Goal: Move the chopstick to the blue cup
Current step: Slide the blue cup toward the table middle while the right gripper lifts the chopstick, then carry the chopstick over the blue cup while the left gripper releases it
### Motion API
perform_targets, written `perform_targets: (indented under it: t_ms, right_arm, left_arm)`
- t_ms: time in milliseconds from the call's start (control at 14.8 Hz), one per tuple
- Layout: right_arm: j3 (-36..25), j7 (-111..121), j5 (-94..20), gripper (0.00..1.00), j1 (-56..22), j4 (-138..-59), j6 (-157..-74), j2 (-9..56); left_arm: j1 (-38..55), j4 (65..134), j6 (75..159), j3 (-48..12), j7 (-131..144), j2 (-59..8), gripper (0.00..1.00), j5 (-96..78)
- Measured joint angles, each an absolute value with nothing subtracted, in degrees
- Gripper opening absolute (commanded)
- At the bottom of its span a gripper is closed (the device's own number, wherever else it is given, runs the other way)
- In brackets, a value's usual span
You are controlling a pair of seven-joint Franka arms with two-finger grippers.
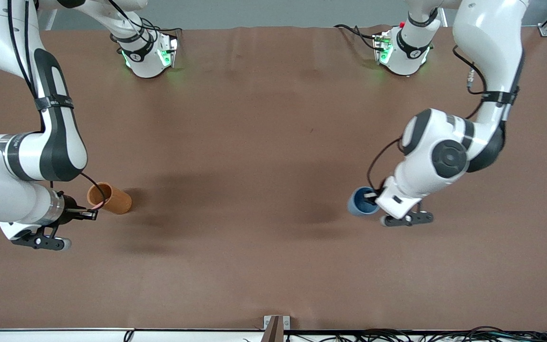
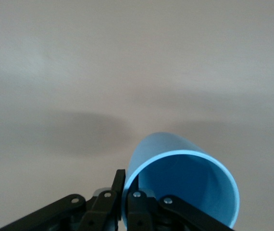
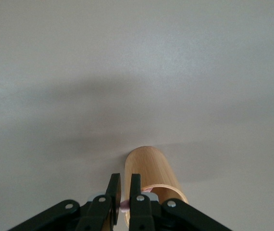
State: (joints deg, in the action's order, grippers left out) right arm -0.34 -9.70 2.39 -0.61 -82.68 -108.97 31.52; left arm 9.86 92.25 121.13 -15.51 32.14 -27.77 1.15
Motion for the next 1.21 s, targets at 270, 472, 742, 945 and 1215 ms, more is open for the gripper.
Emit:
perform_targets:
  t_ms: [270, 472, 742, 945, 1215]
  right_arm:
    - [-0.4, -9.7, 2.4, 0.03, -0.6, -81.5, -107.4, 31.2]
    - [-0.5, -9.7, 2.4, 0.03, -0.6, -80.4, -105.4, 28.4]
    - [-0.5, -9.5, 2.4, 0.03, -0.6, -79.9, -100.4, 20.3]
    - [-0.4, -9.3, 2.4, 0.03, -0.6, -80.0, -98.6, 14.2]
    - [0.3, -9.3, 2.4, 0.02, -4.0, -80.4, -98.3, 9.2]
  left_arm:
    - [17.2, 90.1, 121.1, -18.0, 50.1, -30.4, 0.0, 5.2]
    - [22.5, 87.5, 121.2, -18.1, 57.1, -34.6, 0.01, 6.2]
    - [25.2, 86.7, 123.5, -18.1, 60.8, -38.4, 0.01, 7.9]
    - [26.0, 86.5, 125.2, -18.2, 63.2, -40.2, 0.02, 10.7]
    - [26.4, 86.3, 126.0, -18.3, 63.8, -41.4, 0.04, 11.4]
